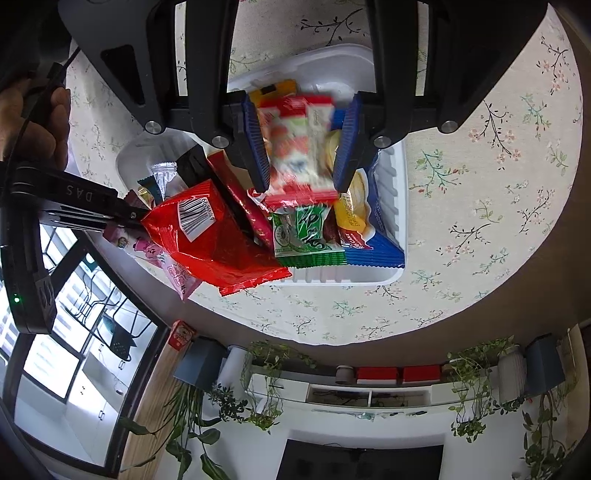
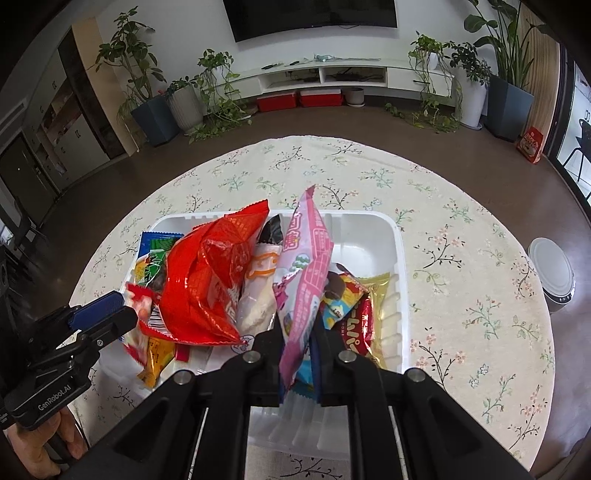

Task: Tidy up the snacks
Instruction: 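Lower both packets into the tray and open both tools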

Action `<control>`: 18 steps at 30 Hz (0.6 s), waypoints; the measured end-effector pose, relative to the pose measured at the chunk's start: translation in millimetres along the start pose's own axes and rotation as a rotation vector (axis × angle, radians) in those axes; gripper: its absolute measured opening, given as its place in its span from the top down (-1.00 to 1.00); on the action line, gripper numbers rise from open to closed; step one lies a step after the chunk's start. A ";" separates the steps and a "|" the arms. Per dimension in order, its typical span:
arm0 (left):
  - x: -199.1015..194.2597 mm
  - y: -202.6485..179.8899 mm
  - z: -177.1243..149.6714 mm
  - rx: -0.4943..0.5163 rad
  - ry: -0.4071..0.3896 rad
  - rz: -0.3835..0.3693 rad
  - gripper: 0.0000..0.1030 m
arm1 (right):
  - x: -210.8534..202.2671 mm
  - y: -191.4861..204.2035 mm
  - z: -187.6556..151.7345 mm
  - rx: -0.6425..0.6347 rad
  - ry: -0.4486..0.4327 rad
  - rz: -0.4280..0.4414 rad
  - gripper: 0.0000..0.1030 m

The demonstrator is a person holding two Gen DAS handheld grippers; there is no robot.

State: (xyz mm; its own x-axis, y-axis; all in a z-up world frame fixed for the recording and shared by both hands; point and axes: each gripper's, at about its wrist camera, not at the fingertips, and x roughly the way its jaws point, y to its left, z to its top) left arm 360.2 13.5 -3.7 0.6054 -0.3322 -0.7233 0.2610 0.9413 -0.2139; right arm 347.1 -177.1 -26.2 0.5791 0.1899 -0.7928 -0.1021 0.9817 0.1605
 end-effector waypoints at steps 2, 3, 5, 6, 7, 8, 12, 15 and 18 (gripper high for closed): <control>-0.7 0.1 1.0 -0.001 -0.006 -0.003 0.23 | -1.6 1.1 -1.2 -0.003 -0.003 -0.005 0.76; -1.0 0.2 0.9 0.000 -0.011 -0.001 0.19 | -2.4 1.2 -2.1 -0.005 -0.005 -0.008 0.75; -0.9 1.1 1.4 -0.001 -0.011 -0.002 0.19 | -3.4 1.9 -3.5 -0.010 -0.006 -0.014 0.75; -0.5 1.4 0.9 -0.001 -0.013 -0.002 0.19 | -3.7 2.0 -4.4 -0.012 -0.006 -0.014 0.74; -0.3 1.8 0.6 -0.001 -0.014 -0.002 0.19 | -3.4 2.4 -4.6 -0.012 -0.007 -0.014 0.74; 0.0 2.1 0.3 -0.003 -0.014 -0.005 0.19 | -3.3 2.1 -4.9 -0.009 -0.008 -0.014 0.74; 1.2 0.9 -1.1 0.004 -0.016 -0.011 0.19 | -4.3 2.1 -6.8 -0.007 -0.011 -0.012 0.65; -0.7 1.5 -2.1 0.002 -0.019 -0.013 0.19 | -7.9 3.0 -8.1 -0.016 -0.023 -0.024 0.50; 0.5 2.4 -2.8 0.002 -0.018 -0.013 0.19 | -11.5 6.8 -9.8 -0.034 -0.035 -0.030 0.44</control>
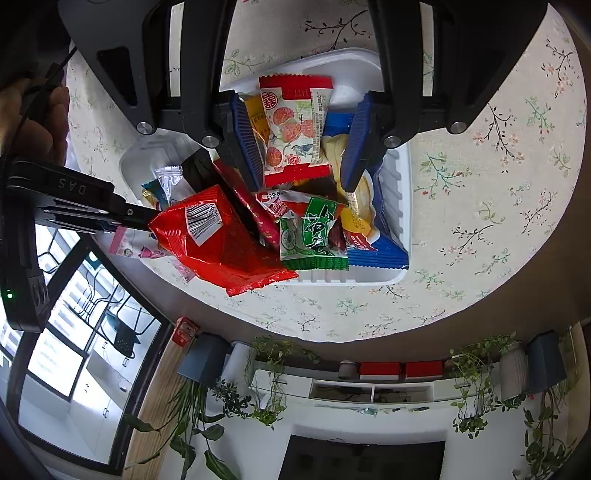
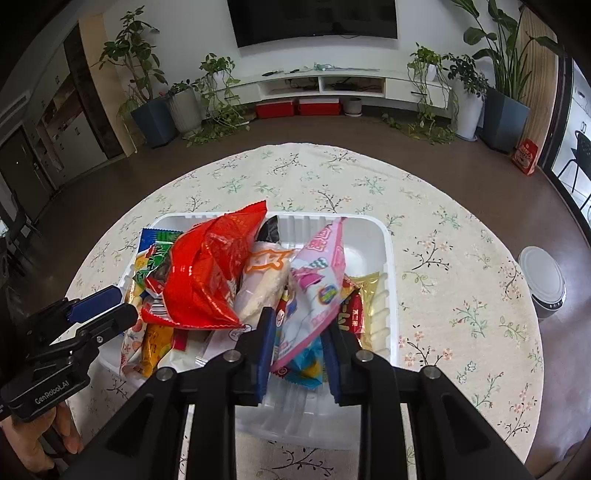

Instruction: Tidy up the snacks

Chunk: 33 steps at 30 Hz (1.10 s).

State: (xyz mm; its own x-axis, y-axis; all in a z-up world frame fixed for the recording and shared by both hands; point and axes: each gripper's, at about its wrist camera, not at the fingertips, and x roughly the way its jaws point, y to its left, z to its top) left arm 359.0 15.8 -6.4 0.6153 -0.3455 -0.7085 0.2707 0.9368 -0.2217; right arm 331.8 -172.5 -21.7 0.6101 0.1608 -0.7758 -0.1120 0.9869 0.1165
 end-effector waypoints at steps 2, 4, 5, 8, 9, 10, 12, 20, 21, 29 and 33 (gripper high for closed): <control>-0.7 0.7 -0.1 -0.003 -0.001 -0.001 0.19 | -1.2 -0.4 -0.3 0.003 0.000 0.002 0.39; -1.8 1.4 0.5 -0.003 -0.006 -0.001 0.19 | -2.8 -2.5 -0.6 0.018 -0.004 0.005 0.22; -2.7 1.8 0.9 -0.003 -0.007 -0.001 0.19 | -3.5 -3.9 -0.4 0.023 -0.007 0.004 0.16; -4.2 3.4 -0.5 -0.007 -0.011 -0.001 0.19 | -4.4 -4.6 -1.2 0.026 -0.006 0.001 0.15; -4.5 2.7 -0.9 -0.006 -0.011 -0.001 0.19 | -4.8 -5.6 -1.7 0.028 -0.007 0.003 0.15; -4.6 2.7 -1.3 -0.004 -0.011 0.001 0.19 | -4.8 -6.2 -2.2 0.029 -0.006 0.003 0.15; -4.8 2.2 -2.2 -0.005 -0.011 0.000 0.19 | -5.6 -7.3 -2.9 0.033 -0.008 0.002 0.15; -19.2 2.1 -4.9 -0.020 -0.053 0.018 -0.52 | -22.3 -11.7 -6.5 0.057 -0.043 0.010 -0.07; -23.9 1.1 -5.5 -0.022 -0.065 0.022 -0.70 | -27.1 -13.5 -8.5 0.065 -0.054 0.013 -0.25; -82.3 -17.6 -28.0 0.015 -0.171 0.129 -0.99 | -84.5 -8.5 -35.6 0.098 -0.179 0.056 -0.81; -117.3 -29.8 -48.1 0.010 -0.174 0.133 -1.00 | -114.4 1.3 -56.2 0.086 -0.225 0.054 -0.89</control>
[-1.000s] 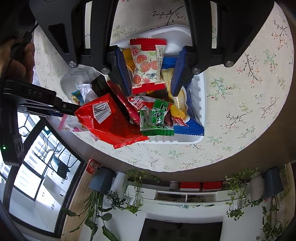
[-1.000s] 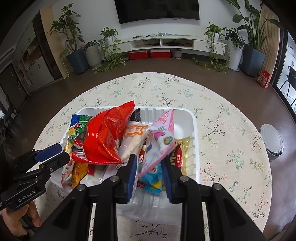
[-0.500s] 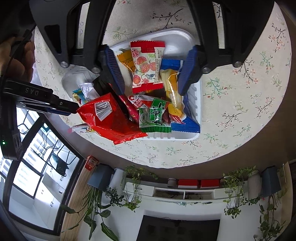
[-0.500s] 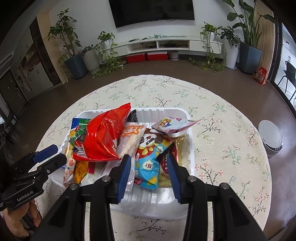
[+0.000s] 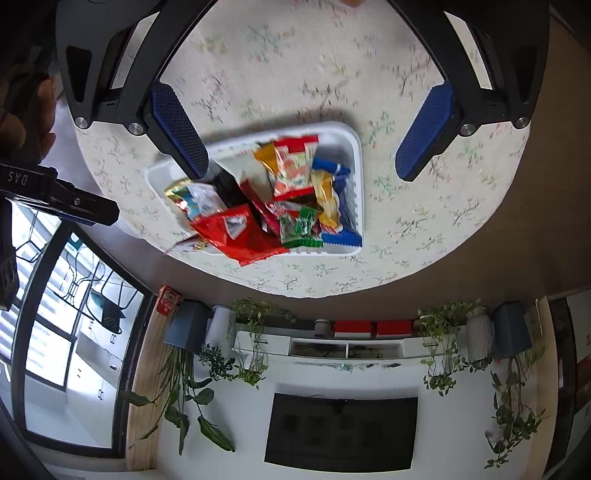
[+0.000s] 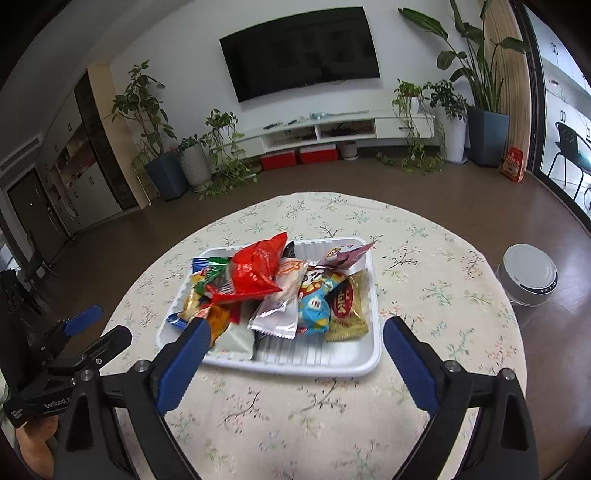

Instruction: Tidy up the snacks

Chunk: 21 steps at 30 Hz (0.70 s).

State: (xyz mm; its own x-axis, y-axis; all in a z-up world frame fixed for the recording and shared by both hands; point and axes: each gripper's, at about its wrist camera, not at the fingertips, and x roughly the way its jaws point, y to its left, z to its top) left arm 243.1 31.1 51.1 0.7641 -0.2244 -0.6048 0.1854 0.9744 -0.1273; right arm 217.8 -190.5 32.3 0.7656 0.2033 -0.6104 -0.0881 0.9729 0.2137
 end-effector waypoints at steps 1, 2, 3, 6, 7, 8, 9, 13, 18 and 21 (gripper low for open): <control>-10.2 -2.0 -3.4 -0.013 0.005 0.024 -1.00 | -9.5 2.6 -4.3 0.000 -0.013 0.004 -0.89; -19.9 -4.0 -6.0 -0.024 0.006 0.046 -0.99 | -17.6 4.2 -8.8 0.002 -0.023 0.006 -0.89; -31.4 -6.0 -9.2 -0.041 0.004 0.081 -0.99 | -28.4 6.7 -13.7 0.006 -0.036 0.010 -0.90; -66.2 -10.6 -12.9 -0.090 -0.049 0.118 -0.99 | -50.4 15.0 -23.0 0.006 -0.058 0.024 -0.91; -80.3 -12.8 -14.0 -0.098 -0.070 0.115 -0.99 | -56.3 16.4 -25.5 0.005 -0.066 0.027 -0.91; -89.1 -14.5 -13.4 -0.098 -0.085 0.120 -0.99 | -63.6 18.4 -28.2 0.004 -0.077 0.030 -0.91; -98.0 -17.6 -13.6 -0.087 -0.101 0.132 -0.99 | -72.8 20.9 -31.3 0.004 -0.090 0.032 -0.91; -122.3 -27.3 -11.7 -0.051 -0.125 0.279 -0.99 | -95.7 27.8 -38.7 -0.003 -0.124 0.038 -0.91; -147.1 -45.6 -13.4 -0.003 -0.166 0.399 -0.99 | -115.1 31.7 -46.3 -0.011 -0.150 0.044 -0.91; -158.0 -51.4 -14.0 -0.006 -0.161 0.331 -1.00 | -122.5 34.2 -51.2 -0.018 -0.160 0.044 -0.91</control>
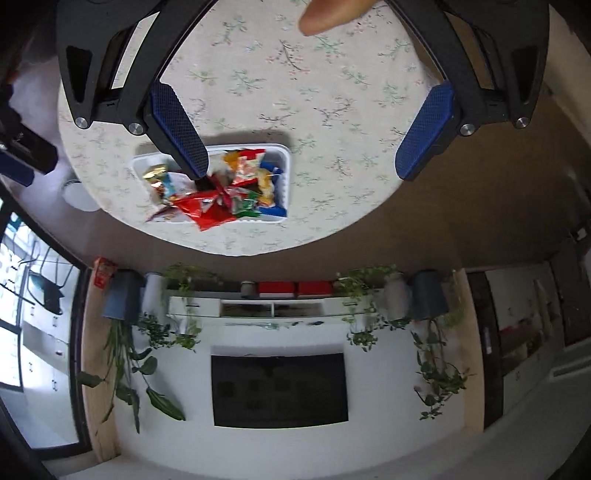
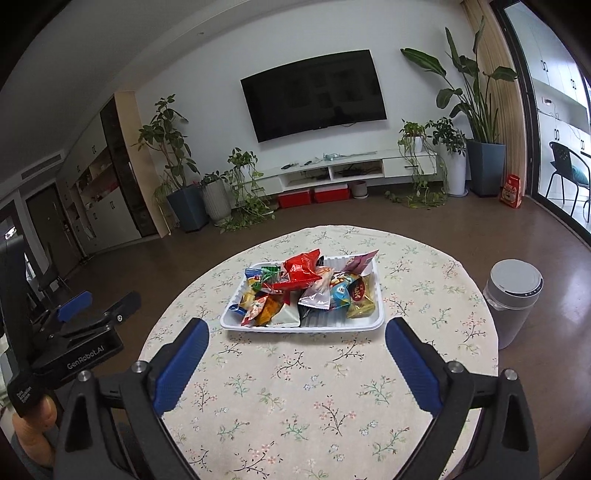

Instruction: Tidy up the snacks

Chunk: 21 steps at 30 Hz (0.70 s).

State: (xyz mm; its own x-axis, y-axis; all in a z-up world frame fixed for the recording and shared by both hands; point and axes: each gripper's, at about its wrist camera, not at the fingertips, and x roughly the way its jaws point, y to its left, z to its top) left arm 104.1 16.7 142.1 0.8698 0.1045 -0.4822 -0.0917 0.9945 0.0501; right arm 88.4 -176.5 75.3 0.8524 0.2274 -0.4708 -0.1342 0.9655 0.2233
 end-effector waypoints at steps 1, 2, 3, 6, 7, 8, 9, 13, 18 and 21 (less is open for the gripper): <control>-4.3 0.2 0.2 -0.005 0.003 0.000 -0.99 | -2.7 0.7 -0.7 -0.001 -0.003 -0.001 -0.91; -7.3 0.9 0.3 -0.013 0.007 -0.009 -1.00 | -5.6 1.4 -0.8 -0.003 -0.008 -0.004 -0.91; -9.6 1.4 0.9 -0.023 0.012 -0.021 -1.00 | -7.3 1.8 -0.5 -0.005 -0.013 -0.010 -0.91; -16.7 4.0 0.9 -0.048 0.022 -0.043 -0.99 | -16.2 3.1 0.2 -0.019 -0.028 -0.042 -0.92; -16.9 2.7 1.7 -0.049 0.024 -0.043 -0.99 | -18.9 3.7 0.7 -0.024 -0.030 -0.058 -0.92; -17.3 2.1 1.7 -0.049 0.028 -0.046 -0.99 | -20.9 3.8 0.9 -0.026 -0.032 -0.072 -0.92; -19.6 1.7 0.6 -0.049 0.033 -0.052 -0.99 | -23.2 4.1 1.1 -0.025 -0.036 -0.084 -0.92; -18.3 -0.9 -0.8 -0.049 0.048 -0.071 -0.99 | -27.0 9.6 -0.9 -0.045 -0.040 -0.125 -0.95; -18.2 -3.4 -6.3 -0.052 0.071 -0.100 -0.99 | -24.6 15.5 -4.3 -0.062 -0.027 -0.156 -0.95; -15.3 -4.8 -9.0 -0.051 0.080 -0.107 -0.99 | -23.9 16.1 -6.1 -0.063 -0.019 -0.168 -0.95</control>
State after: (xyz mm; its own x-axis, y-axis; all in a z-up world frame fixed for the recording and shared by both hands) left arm 86.9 10.3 141.4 0.8346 -0.0041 -0.5508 -0.0274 0.9984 -0.0491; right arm 62.8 -165.7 85.0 0.8748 0.0601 -0.4808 -0.0196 0.9959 0.0888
